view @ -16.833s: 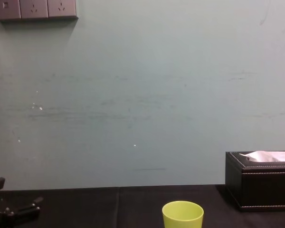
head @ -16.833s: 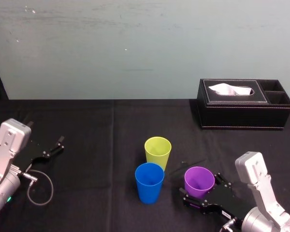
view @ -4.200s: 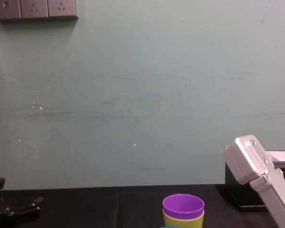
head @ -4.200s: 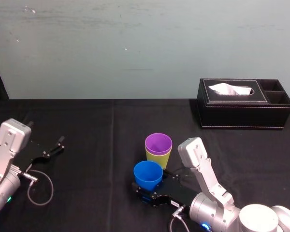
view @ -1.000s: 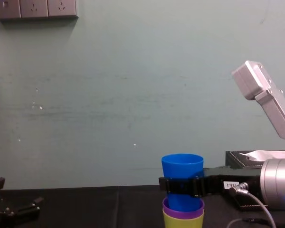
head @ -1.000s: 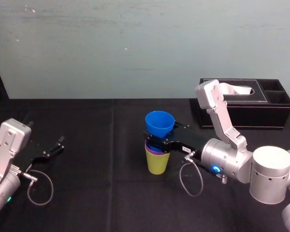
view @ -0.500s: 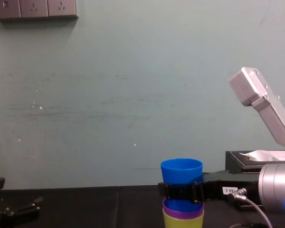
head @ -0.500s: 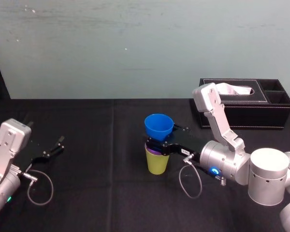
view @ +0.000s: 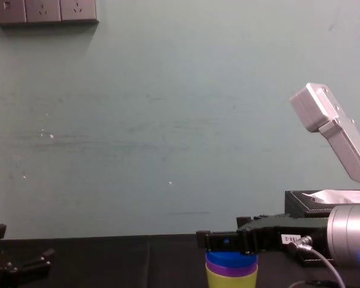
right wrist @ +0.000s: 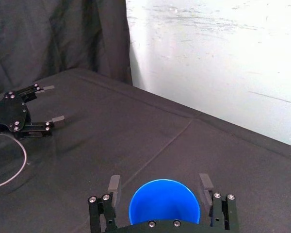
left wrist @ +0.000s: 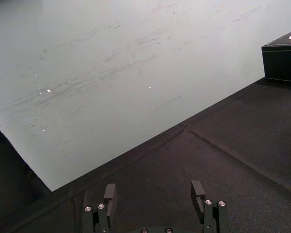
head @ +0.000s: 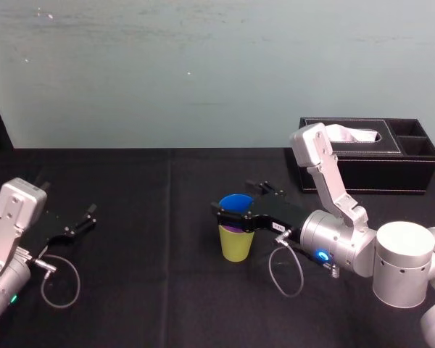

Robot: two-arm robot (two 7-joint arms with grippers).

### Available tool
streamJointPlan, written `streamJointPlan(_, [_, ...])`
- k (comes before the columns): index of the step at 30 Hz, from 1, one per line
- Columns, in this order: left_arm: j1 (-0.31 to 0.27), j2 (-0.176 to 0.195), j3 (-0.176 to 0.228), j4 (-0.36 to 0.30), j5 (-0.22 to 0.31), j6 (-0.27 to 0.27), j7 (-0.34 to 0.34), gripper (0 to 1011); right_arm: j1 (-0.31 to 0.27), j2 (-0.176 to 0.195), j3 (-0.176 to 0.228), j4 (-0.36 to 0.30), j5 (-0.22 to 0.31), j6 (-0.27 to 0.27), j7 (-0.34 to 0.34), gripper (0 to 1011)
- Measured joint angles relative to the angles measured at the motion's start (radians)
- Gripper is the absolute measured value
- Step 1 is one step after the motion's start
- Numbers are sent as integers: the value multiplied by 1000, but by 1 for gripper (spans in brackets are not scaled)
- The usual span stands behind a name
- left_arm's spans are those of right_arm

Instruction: Stack the three plastic cups sequentially using one hand.

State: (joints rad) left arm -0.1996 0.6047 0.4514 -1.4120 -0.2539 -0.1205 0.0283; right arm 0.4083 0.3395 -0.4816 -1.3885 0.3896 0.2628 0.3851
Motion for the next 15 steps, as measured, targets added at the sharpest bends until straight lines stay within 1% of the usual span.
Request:
streamJointPlan(7, [0,0,0,0,0,0,0,1001,-3,0,4,-7,1,-5,1,1003])
streamJointPlan(10, [0,0,0,0,0,0,0,1000,-15,0,21,-25,9,-26,2,1003])
streamJointPlan(11, [0,0,0,0,0,0,0,1000,-15,0,21,-25,9,-26,2,1003])
streamJointPlan(15, [0,0,0,0,0,0,0,1000,-43,0,54,-60,23,-53,-16,1003])
